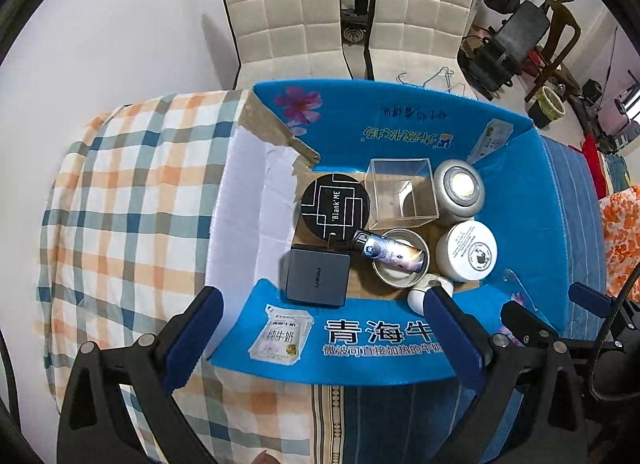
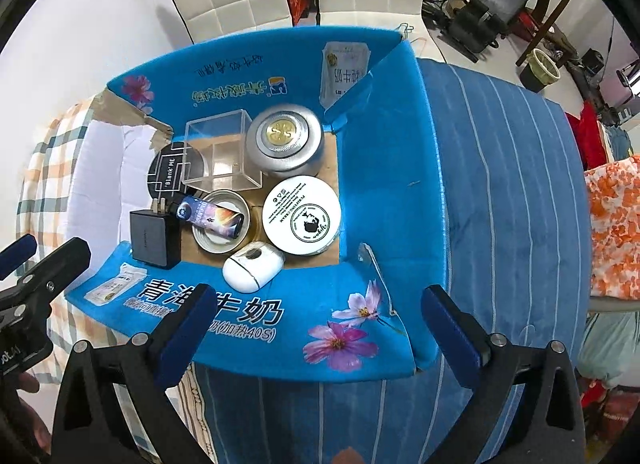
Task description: Organize rigid objects
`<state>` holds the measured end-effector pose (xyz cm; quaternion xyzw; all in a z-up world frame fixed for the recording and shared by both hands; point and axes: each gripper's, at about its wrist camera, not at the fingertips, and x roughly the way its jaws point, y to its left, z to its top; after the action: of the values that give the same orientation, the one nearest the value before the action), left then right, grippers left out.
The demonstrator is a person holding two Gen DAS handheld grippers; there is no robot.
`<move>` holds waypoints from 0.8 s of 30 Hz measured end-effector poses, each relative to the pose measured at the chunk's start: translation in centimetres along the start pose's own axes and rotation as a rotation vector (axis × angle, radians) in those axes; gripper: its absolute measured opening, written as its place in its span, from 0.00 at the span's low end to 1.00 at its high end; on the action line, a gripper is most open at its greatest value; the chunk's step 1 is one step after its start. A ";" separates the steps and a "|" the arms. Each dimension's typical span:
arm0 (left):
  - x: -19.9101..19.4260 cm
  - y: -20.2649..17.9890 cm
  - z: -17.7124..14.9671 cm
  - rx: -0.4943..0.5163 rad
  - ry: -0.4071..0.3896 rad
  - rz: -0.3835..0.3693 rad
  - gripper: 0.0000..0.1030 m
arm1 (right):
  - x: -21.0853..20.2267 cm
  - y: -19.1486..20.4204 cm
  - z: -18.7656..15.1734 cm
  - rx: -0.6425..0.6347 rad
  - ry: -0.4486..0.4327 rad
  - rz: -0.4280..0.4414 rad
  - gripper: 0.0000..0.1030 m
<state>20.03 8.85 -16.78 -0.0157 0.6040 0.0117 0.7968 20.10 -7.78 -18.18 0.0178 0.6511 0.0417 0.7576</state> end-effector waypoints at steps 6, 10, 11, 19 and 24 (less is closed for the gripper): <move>-4.0 -0.5 -1.1 0.001 -0.049 0.003 1.00 | -4.5 -0.3 -1.5 0.002 -0.054 0.032 1.00; -8.9 -0.8 -2.2 0.002 -0.118 0.003 1.00 | -9.8 -0.6 -3.6 0.004 -0.106 0.063 1.00; -10.0 -0.9 -2.5 0.001 -0.130 0.004 1.00 | -11.4 -0.7 -4.2 0.004 -0.124 0.069 1.00; -18.6 -0.9 -4.5 -0.007 -0.240 -0.011 1.00 | -20.3 -1.4 -7.6 0.012 -0.216 0.115 1.00; -21.1 -0.7 -5.6 -0.018 -0.251 -0.010 1.00 | -24.2 -1.1 -9.3 -0.005 -0.260 0.130 1.00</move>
<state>8.98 7.92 2.08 -0.0241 0.4991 0.0149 0.8661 7.37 -11.21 4.19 0.0632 0.5449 0.0895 0.8313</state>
